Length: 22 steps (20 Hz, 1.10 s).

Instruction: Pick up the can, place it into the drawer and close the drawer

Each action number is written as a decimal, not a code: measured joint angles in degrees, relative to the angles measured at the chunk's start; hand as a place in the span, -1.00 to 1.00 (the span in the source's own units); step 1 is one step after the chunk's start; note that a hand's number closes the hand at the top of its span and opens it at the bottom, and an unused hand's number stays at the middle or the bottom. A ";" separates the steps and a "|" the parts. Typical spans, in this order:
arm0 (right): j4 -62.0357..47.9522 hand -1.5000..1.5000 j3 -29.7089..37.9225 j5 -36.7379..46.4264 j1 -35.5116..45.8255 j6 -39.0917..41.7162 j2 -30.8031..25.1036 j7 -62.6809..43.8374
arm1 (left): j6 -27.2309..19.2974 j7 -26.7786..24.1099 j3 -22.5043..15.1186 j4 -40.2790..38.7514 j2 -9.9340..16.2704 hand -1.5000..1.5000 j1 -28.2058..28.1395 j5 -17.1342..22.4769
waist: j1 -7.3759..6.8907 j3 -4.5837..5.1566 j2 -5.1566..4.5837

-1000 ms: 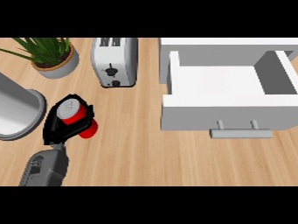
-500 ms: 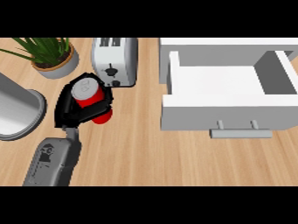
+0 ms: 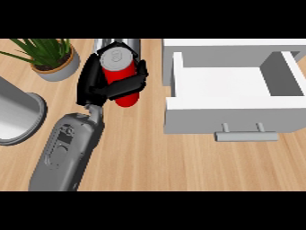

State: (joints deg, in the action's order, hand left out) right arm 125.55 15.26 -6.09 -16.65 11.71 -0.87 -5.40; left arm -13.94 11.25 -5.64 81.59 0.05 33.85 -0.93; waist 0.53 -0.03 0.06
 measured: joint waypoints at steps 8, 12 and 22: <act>0.09 -1.00 1.63 -1.80 0.66 0.33 -1.16 -0.64 | -7.35 3.74 -3.37 -8.93 -0.04 1.00 15.68 0.88 | 0.50 0.01 -0.09; 0.72 -1.00 0.55 -0.57 0.16 0.29 -0.37 -0.87 | -11.33 6.04 -5.87 -12.70 -0.05 1.00 22.55 2.54 | 0.62 0.01 -0.10; -0.03 -1.00 -0.25 0.41 1.28 -0.41 -0.09 -0.65 | -16.86 4.46 -8.19 -29.88 -0.05 1.00 38.78 9.50 | 1.45 -0.03 -0.34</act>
State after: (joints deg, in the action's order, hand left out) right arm 125.51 15.01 -5.68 -15.37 11.30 -0.96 -6.06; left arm -30.79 15.72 -13.83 51.71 0.00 72.63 8.57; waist 1.97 -0.06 -0.29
